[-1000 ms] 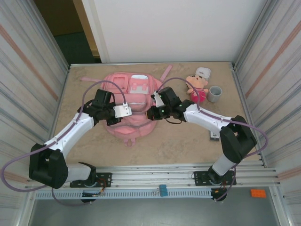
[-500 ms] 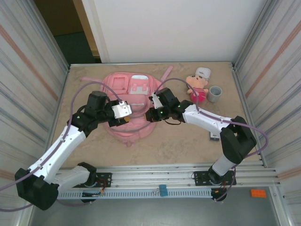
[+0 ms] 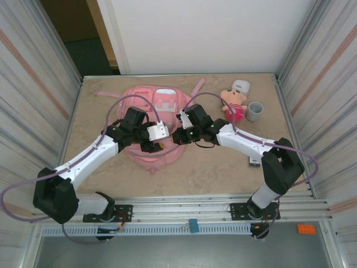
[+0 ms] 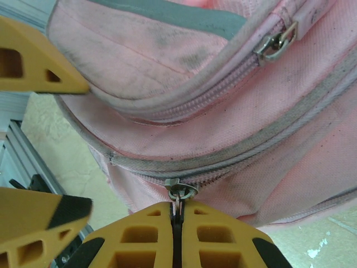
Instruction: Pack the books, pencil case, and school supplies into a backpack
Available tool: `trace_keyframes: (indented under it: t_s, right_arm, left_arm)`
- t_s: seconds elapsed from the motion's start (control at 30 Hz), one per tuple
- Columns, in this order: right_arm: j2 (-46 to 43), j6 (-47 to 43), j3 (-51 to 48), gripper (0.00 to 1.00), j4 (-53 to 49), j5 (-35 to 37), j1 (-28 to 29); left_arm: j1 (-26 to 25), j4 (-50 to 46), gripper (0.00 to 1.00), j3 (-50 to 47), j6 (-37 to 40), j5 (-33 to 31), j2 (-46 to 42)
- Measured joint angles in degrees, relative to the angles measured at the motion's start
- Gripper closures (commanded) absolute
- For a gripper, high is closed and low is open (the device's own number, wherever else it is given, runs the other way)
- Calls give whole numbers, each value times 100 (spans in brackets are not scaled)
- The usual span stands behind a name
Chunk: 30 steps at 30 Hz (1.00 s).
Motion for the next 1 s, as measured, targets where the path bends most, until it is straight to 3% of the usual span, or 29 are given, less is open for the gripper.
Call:
trace_keyframes:
  t_s: [0.07, 0.23, 0.3, 0.4, 0.77, 1.0]
  right_arm:
    - [0, -2, 0, 100, 7, -46, 0]
    - [-31, -22, 0, 100, 48, -203, -2]
    - [-48, -24, -2, 100, 79, -216, -11]
    - [-83, -24, -44, 100, 107, -238, -72]
    - [-275, -254, -284, 100, 214, -1010, -778]
    - [68, -326, -140, 100, 175, -1410, -1215]
  left_arm:
    - [-52, 131, 43, 0, -48, -59, 61]
    - [-57, 404, 71, 0, -164, -256, 144]
    - [-68, 415, 87, 0, -146, -348, 157]
    - [-114, 420, 100, 0, -57, -413, 153]
    - [-168, 334, 100, -232, 334, -345, -385]
    - [-116, -57, 100, -391, 584, -358, -833]
